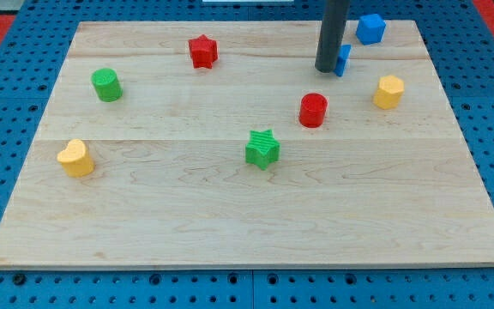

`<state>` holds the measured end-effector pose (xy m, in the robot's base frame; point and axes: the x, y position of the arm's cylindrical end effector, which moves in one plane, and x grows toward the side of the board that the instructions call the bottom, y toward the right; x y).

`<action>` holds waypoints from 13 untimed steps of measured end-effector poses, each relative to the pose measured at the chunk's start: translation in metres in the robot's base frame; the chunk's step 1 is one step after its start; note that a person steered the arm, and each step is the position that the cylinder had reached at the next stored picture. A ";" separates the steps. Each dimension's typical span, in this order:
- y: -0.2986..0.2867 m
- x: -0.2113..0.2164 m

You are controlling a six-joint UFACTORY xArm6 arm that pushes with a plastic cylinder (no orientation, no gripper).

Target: Slide the yellow hexagon to the red circle

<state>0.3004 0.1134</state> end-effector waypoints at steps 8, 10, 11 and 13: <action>0.129 0.077; 0.077 0.048; 0.062 0.048; 0.070 0.032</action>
<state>0.3328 0.1833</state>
